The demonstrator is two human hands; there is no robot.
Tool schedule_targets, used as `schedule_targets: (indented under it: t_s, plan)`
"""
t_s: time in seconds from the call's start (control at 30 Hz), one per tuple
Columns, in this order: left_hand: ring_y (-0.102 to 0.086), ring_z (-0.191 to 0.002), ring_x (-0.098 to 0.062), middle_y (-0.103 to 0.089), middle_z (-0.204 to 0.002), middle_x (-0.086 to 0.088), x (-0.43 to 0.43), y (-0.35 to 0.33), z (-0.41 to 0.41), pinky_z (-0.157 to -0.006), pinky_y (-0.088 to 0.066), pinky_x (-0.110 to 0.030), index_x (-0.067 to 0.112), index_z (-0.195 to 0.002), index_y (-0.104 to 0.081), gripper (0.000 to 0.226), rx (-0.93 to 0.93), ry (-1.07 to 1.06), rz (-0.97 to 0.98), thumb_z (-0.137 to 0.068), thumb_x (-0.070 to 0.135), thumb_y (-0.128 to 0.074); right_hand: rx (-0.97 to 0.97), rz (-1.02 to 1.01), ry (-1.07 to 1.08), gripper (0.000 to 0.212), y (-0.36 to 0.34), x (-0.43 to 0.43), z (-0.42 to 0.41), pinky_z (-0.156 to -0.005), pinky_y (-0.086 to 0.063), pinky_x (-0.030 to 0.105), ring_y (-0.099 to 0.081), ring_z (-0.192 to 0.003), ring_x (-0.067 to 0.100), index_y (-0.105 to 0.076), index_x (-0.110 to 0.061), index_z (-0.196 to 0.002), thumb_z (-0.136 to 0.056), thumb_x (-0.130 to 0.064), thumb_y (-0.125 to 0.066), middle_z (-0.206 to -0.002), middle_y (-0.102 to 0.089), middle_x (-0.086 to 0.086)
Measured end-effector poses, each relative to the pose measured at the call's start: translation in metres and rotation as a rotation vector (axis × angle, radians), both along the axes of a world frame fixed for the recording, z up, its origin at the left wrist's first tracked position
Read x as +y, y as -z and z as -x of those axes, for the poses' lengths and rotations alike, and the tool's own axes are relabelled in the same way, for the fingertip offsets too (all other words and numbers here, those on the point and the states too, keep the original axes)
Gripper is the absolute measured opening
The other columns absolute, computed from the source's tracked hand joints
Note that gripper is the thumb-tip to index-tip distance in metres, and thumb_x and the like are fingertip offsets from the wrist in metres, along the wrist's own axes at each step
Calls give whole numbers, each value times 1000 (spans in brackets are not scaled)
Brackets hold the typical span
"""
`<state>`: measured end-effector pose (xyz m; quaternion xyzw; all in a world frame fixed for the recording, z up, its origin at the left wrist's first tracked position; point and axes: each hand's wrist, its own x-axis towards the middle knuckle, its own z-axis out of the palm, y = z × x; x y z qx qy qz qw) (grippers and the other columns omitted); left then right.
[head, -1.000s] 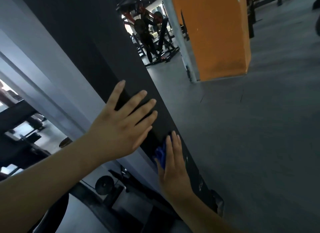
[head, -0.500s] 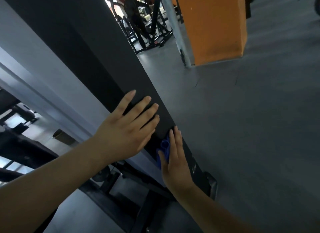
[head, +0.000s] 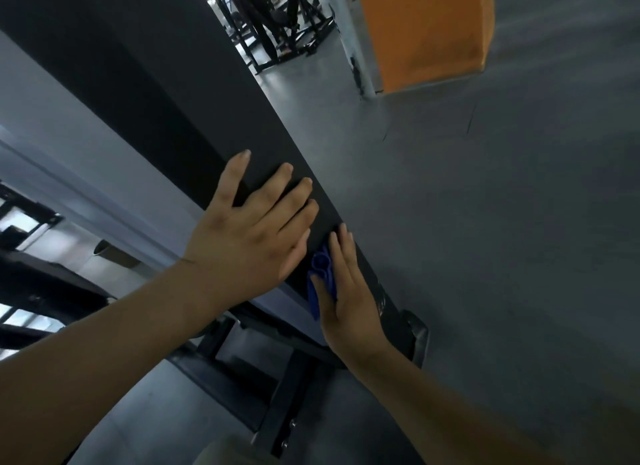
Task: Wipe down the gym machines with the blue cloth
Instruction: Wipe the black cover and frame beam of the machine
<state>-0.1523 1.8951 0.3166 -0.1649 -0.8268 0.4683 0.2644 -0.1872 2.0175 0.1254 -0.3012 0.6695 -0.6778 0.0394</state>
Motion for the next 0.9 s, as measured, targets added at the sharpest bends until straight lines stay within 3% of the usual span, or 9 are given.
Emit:
schedule_targets:
  t_s: [0.07, 0.17, 0.23, 0.37, 0.5, 0.67, 0.77, 0.9]
  plan:
    - [-56, -148, -34, -64, -154, -9, 1, 3, 1, -125, -25, -74, 14, -141, -70, 43, -5, -9, -16, -111, 39, -51, -48, 10, -17, 68, 8, 2, 0, -134, -15, 24, -4, -165, 1, -12, -33, -172, -113, -41, -44, -179, 0, -26]
    - [-58, -146, -34, -65, -152, -8, 0, 4, 1, -124, -26, -74, 15, -140, -71, 42, 6, 3, -6, -110, 38, -53, -333, -11, -3, 66, 32, 8, -1, -135, -20, 33, -9, -158, -16, -14, -40, -172, -115, -39, -46, -173, -2, -39]
    - [-58, -145, -34, -65, -151, -7, -1, 6, 2, -125, -25, -73, 16, -139, -71, 42, 14, 5, -2, -110, 39, -53, -434, 34, 28, 64, 28, 7, 2, -136, -20, 38, -10, -157, -17, -19, -41, -171, -116, -33, -49, -172, -8, -40]
    - [-58, -144, -35, -66, -151, -7, 1, 8, 2, -124, -27, -74, 16, -138, -72, 41, 34, 6, -8, -109, 40, -55, -298, 169, 52, 63, -16, -8, 14, -136, -13, 35, -6, -163, -5, -25, -30, -172, -115, -21, -49, -178, -12, -27]
    - [-59, -144, -35, -65, -151, -7, 3, 6, 2, -123, -28, -74, 16, -139, -71, 42, 33, -1, -12, -109, 40, -55, -199, 157, 110, 60, -6, -19, 10, -135, -14, 37, -4, -165, 1, -24, -29, -173, -117, -31, -45, -179, -9, -23]
    - [-60, -143, -35, -66, -150, -7, 5, 8, 2, -123, -27, -73, 16, -136, -73, 40, 39, 0, -18, -109, 38, -55, -584, 179, 176, 52, 33, -19, 7, -136, -19, 46, -12, -162, -7, -31, -52, -162, -115, -34, -44, -175, -20, -29]
    - [-58, -144, -36, -65, -152, -8, 5, 13, 1, -124, -26, -73, 15, -139, -71, 41, 37, -10, -6, -110, 37, -54, -533, 256, 119, 58, -1, -18, 14, -135, -18, 35, -15, -161, -6, -26, -41, -170, -114, -46, -44, -175, -23, -25]
    - [-54, -148, -38, -61, -157, -12, 5, 29, 1, -124, -27, -73, 12, -144, -68, 45, -56, -32, 5, -112, 38, -50, -332, 217, 114, 57, -5, -17, 13, -132, -16, 20, -14, -161, -7, -27, -30, -171, -117, -39, -40, -176, -19, -26]
